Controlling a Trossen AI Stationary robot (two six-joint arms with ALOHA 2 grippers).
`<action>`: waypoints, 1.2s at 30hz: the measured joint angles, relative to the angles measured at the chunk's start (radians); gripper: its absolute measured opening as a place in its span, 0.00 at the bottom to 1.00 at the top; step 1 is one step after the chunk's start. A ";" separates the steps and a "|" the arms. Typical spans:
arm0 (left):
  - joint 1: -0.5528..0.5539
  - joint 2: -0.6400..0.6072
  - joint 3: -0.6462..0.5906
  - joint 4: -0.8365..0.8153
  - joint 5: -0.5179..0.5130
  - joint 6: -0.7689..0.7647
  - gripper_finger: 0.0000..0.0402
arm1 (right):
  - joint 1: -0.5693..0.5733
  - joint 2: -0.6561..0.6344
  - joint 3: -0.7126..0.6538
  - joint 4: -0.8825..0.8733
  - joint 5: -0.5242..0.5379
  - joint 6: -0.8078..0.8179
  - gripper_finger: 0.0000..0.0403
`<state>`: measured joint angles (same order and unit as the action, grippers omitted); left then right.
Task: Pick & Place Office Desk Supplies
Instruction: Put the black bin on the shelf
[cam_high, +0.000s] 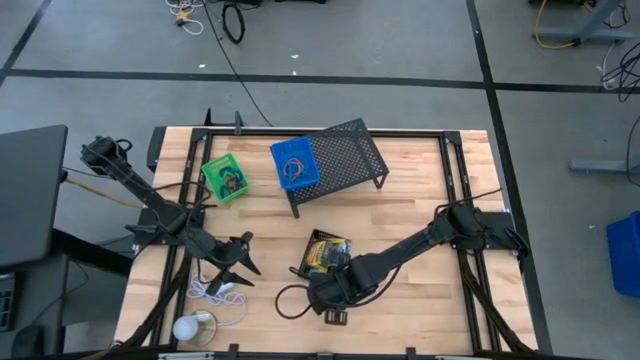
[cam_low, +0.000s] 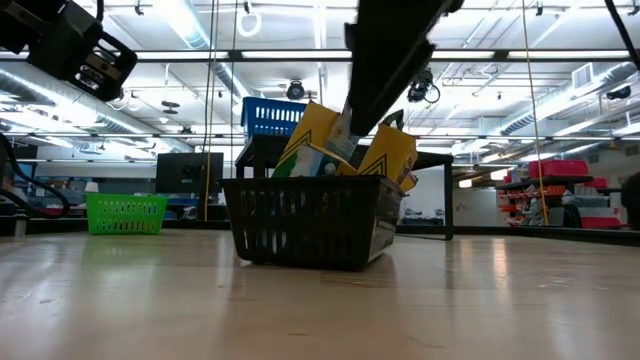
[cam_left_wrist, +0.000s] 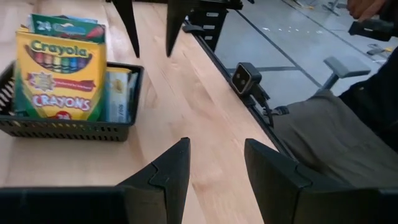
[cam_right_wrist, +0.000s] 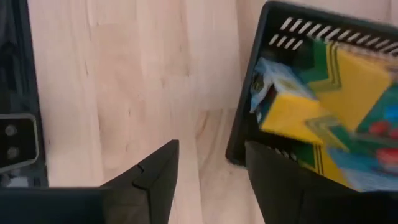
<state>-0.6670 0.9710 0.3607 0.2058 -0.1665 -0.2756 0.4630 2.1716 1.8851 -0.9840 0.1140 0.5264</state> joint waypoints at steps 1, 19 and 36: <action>0.000 0.000 0.000 0.000 -0.011 0.004 0.40 | -0.003 0.005 0.001 0.007 0.004 0.000 0.49; 0.000 0.000 0.000 0.016 -0.044 0.026 0.40 | -0.022 0.044 -0.011 0.007 0.015 -0.013 0.51; 0.000 0.000 0.000 0.016 -0.047 0.033 0.40 | -0.030 0.056 -0.014 -0.036 -0.006 0.022 0.50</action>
<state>-0.6670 0.9710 0.3607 0.2218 -0.2136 -0.2428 0.4332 2.2280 1.8713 -1.0202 0.1080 0.5482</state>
